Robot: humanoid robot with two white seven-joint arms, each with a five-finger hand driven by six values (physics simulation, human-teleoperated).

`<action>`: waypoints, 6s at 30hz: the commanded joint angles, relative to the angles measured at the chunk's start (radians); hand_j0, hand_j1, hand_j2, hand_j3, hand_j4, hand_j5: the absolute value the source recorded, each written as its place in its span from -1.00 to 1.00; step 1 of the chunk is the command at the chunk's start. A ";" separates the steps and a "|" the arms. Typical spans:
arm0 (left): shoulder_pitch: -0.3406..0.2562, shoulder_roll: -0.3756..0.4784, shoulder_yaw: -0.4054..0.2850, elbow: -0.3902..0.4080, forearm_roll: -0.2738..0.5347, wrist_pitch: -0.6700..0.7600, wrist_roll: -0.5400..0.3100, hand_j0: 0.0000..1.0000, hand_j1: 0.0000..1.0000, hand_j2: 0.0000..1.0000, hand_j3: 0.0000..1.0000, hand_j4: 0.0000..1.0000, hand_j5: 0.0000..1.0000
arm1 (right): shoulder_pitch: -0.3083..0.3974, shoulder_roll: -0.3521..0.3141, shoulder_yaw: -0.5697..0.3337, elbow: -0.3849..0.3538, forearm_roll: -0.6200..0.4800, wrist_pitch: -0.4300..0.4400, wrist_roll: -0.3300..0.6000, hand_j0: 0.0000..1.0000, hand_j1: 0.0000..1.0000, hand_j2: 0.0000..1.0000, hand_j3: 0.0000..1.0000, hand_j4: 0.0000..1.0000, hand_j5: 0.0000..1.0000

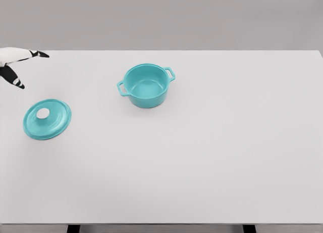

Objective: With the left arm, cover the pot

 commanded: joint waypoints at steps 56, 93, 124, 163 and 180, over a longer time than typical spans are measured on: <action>-0.126 0.559 -0.893 -0.953 0.737 0.608 0.000 1.00 1.00 1.00 1.00 1.00 1.00 | 0.017 0.000 0.003 0.001 0.002 0.001 -0.005 1.00 1.00 1.00 1.00 1.00 1.00; -0.086 0.482 -0.893 -0.952 0.615 0.640 0.071 0.70 0.70 0.70 0.70 0.70 0.70 | 0.017 0.000 0.003 0.001 0.002 0.001 -0.005 1.00 1.00 1.00 1.00 1.00 1.00; -0.014 0.490 -0.896 -0.932 0.612 0.649 0.214 0.52 0.52 0.52 0.52 0.52 0.52 | 0.017 0.000 0.003 0.001 0.002 0.001 -0.005 1.00 1.00 1.00 1.00 1.00 1.00; 0.020 0.491 -0.896 -0.939 0.606 0.643 0.232 -0.07 -0.07 -0.07 -0.07 -0.07 -0.07 | 0.017 0.000 0.003 0.001 0.002 0.001 -0.005 1.00 1.00 1.00 1.00 1.00 1.00; -0.037 0.494 -0.895 -0.942 0.606 0.632 0.222 -0.24 -0.24 -0.24 -0.24 -0.24 -0.24 | 0.017 0.000 0.003 0.001 0.002 0.001 -0.005 1.00 1.00 1.00 1.00 1.00 1.00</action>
